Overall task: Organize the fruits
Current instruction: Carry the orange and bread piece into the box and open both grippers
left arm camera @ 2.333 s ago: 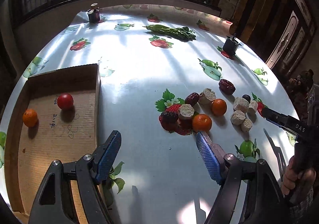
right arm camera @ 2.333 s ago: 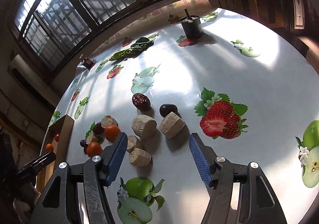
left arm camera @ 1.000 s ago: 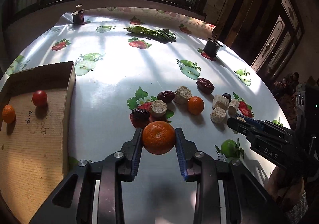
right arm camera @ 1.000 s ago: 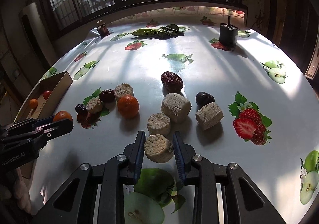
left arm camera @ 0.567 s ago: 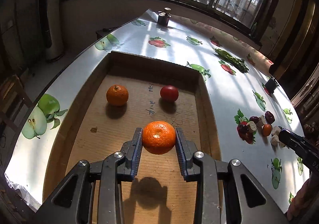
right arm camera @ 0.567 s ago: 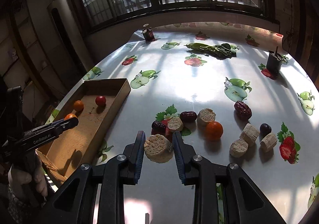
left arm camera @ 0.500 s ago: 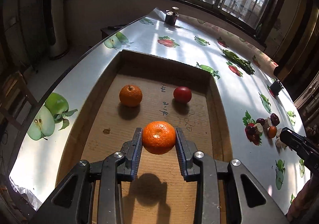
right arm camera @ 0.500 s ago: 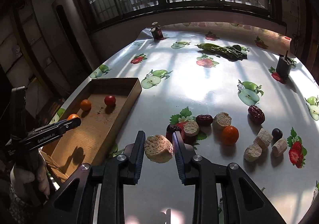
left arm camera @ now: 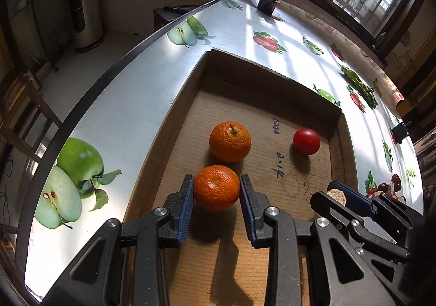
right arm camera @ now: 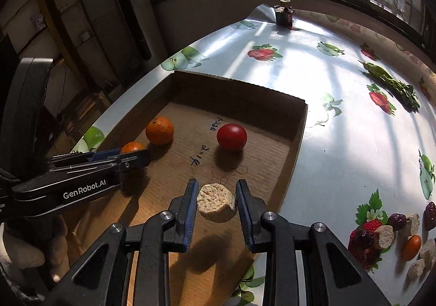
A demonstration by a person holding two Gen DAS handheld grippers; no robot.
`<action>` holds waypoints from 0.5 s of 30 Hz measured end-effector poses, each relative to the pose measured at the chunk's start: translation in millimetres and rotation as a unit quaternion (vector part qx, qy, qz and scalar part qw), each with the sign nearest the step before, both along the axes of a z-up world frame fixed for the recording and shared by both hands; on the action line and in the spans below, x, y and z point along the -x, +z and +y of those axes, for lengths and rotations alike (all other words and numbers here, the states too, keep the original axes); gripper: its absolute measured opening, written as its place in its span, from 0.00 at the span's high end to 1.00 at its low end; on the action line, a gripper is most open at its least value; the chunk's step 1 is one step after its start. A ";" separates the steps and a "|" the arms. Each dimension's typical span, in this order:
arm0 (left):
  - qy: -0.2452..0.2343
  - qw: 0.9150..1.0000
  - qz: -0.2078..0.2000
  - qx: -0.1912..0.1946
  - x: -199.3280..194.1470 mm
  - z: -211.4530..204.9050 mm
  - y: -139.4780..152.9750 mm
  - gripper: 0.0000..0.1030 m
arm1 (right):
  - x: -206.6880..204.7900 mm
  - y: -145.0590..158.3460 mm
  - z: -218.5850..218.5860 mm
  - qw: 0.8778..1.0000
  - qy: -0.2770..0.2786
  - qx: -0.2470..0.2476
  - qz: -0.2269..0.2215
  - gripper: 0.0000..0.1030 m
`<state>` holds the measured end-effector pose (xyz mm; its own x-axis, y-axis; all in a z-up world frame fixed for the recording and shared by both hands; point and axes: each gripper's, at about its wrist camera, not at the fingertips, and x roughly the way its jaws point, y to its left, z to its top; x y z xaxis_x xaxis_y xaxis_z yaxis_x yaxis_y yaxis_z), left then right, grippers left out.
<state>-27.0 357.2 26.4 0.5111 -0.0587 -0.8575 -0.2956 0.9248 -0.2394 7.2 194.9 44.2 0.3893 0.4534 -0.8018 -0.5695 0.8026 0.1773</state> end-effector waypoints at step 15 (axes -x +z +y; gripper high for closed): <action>0.026 0.997 -0.072 -0.005 33.3 -2.1 37.7 0.48 | -0.6 14.5 -28.5 0.997 -0.049 -0.061 0.004 0.51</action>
<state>-60.3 355.1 64.1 0.6314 -0.0216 -0.7751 -0.3059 0.9116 -0.2746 7.8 166.3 58.7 0.4304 0.5074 -0.7466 -0.4873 0.8268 0.2810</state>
